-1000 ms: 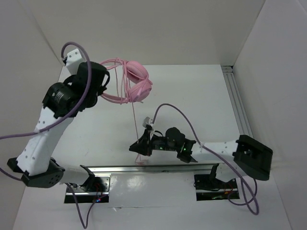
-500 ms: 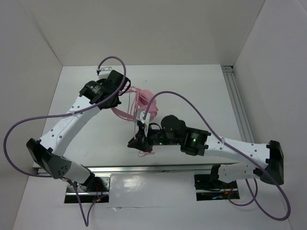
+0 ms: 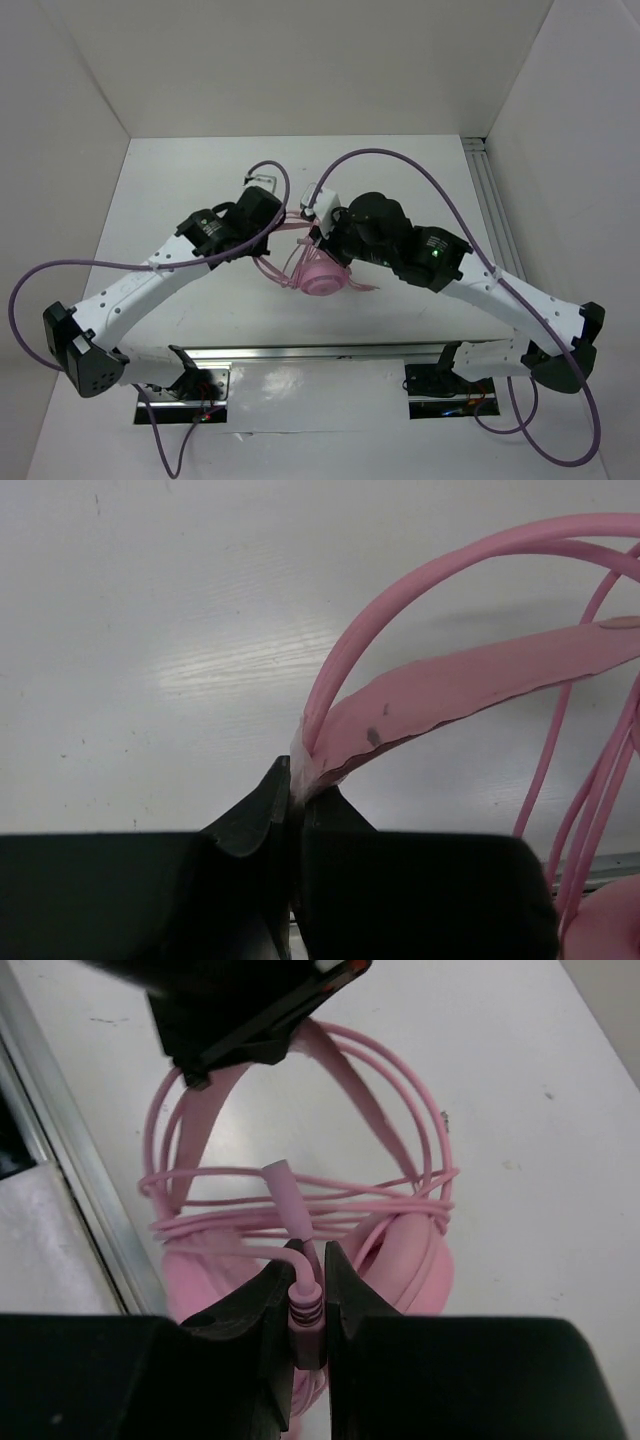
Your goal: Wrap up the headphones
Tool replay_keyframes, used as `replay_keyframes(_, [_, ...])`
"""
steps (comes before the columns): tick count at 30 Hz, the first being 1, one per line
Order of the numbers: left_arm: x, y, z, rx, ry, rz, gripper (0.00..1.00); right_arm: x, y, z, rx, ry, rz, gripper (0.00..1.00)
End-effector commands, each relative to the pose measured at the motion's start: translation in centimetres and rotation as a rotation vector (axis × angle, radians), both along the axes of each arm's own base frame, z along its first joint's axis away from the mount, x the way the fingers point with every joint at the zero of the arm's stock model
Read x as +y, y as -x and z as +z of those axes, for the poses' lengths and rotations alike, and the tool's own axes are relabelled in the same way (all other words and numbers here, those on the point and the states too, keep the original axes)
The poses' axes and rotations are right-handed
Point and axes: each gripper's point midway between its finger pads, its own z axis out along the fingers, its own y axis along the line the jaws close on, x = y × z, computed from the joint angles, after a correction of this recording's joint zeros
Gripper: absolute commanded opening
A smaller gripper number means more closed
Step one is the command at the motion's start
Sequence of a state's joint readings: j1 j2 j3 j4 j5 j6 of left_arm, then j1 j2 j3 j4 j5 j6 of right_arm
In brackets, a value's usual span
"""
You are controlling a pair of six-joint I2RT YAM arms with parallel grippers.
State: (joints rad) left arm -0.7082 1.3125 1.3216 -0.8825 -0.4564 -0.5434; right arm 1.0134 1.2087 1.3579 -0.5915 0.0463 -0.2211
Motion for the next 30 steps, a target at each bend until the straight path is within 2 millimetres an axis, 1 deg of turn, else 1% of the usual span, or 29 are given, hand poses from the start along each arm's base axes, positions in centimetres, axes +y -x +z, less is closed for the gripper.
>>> replay_keyframes(1, [-0.2, 1.9, -0.2, -0.018, -0.151, -0.127, 0.0, -1.7, -3.5, 6.9, -0.199, -0.119, -0.15, 0.04])
replay_keyframes(2, [0.0, 2.2, -0.1, -0.025, -0.181, -0.13, 0.0, -2.0, -4.2, 6.5, -0.205, -0.099, -0.191, 0.05])
replay_keyframes(3, [0.3, 2.3, -0.4, -0.022, -0.224, -0.13, 0.0, -2.3, -4.4, 7.1, -0.224, -0.1, -0.203, 0.05])
replay_keyframes(4, [-0.1, 2.8, -0.4, -0.023, -0.229, -0.143, 0.0, -2.2, -4.6, 7.3, -0.235, -0.091, -0.211, 0.05])
replay_keyframes(6, [-0.5, 2.9, -0.1, -0.03, -0.222, -0.153, 0.0, -2.7, -5.3, 8.2, -0.273, -0.104, -0.262, 0.05])
replay_keyframes(7, [-0.8, 3.1, -0.1, -0.032, -0.222, -0.165, 0.0, -2.9, -5.7, 8.1, -0.286, -0.096, -0.282, 0.08])
replay_keyframes(8, [-1.2, 3.3, -0.4, -0.02, -0.224, -0.18, 0.0, -3.1, -5.9, 8.3, -0.294, -0.104, -0.296, 0.1])
replay_keyframes(9, [-1.2, 3.0, -0.3, -0.025, -0.238, -0.181, 0.0, -3.2, -6.0, 8.6, -0.308, -0.102, -0.306, 0.11])
replay_keyframes(10, [-1.3, 3.4, -0.7, -0.009, -0.257, -0.195, 0.0, -3.2, -6.0, 8.6, -0.308, -0.102, -0.306, 0.13])
replay_keyframes(11, [-1.4, 3.3, -0.7, -0.004, -0.263, -0.196, 0.0, -3.5, -6.2, 9.0, -0.315, -0.107, -0.321, 0.19])
replay_keyframes(12, [-1.4, 3.4, -0.6, -0.014, -0.271, -0.199, 0.0, -3.8, -6.3, 9.0, -0.319, -0.103, -0.342, 0.2])
replay_keyframes(13, [-1.7, 3.3, -1.2, 0.002, -0.28, -0.191, 0.0, -4.0, -6.5, 9.7, -0.335, -0.111, -0.352, 0.2])
replay_keyframes(14, [-1.4, 3.2, -1.0, -0.003, -0.284, -0.176, 0.0, -4.0, -6.6, 10.1, -0.344, -0.125, -0.364, 0.22])
replay_keyframes(15, [-1.5, 3.4, -1.2, 0.002, -0.308, -0.182, 0.0, -4.5, -6.9, 10.5, -0.366, -0.135, -0.389, 0.25])
replay_keyframes(16, [-1.5, 3.4, -1.2, 0.002, -0.308, -0.182, 0.0, -4.8, -6.7, 11.2, -0.382, -0.151, -0.39, 0.28])
replay_keyframes(18, [-1.1, 3.2, -1.4, -0.001, -0.332, -0.161, 0.0, -5.3, -6.6, 11.6, -0.393, -0.153, -0.398, 0.28])
replay_keyframes(21, [-1.0, 2.9, -0.9, -0.025, -0.32, -0.124, 0.0, -4.7, -6.3, 11.6, -0.388, -0.16, -0.365, 0.28])
replay_keyframes(22, [-1.0, 2.9, -0.9, -0.017, -0.329, -0.125, 0.0, -4.3, -6.2, 11.6, -0.383, -0.167, -0.331, 0.26])
replay_keyframes(23, [-1.2, 2.8, -0.6, -0.025, -0.313, -0.116, 0.0, -4.2, -6.2, 11.1, -0.378, -0.156, -0.329, 0.26])
replay_keyframes(24, [-1.3, 2.9, -0.6, -0.019, -0.307, -0.121, 0.0, -4.2, -6.2, 11.1, -0.378, -0.156, -0.329, 0.23])
replay_keyframes(25, [-1.3, 2.9, -0.6, -0.019, -0.307, -0.121, 0.0, -4.1, -6.7, 10.3, -0.369, -0.14, -0.329, 0.2])
replay_keyframes(26, [-1.6, 2.9, -0.3, -0.034, -0.3, -0.138, 0.0, -3.9, -6.5, 10.3, -0.367, -0.142, -0.316, 0.09])
replay_keyframes(27, [-1.6, 2.9, -0.3, -0.034, -0.3, -0.138, 0.0, -3.5, -6.9, 9.9, -0.356, -0.139, -0.29, 0.02])
replay_keyframes(28, [-1.7, 3.0, -0.4, -0.028, -0.303, -0.151, 0.0, -3.7, -7.0, 9.6, -0.349, -0.13, -0.284, 0.0])
replay_keyframes(30, [-1.9, 3.1, -0.4, -0.029, -0.31, -0.168, 0.0, -4.0, -7.5, 10.4, -0.359, -0.154, -0.288, 0.0])
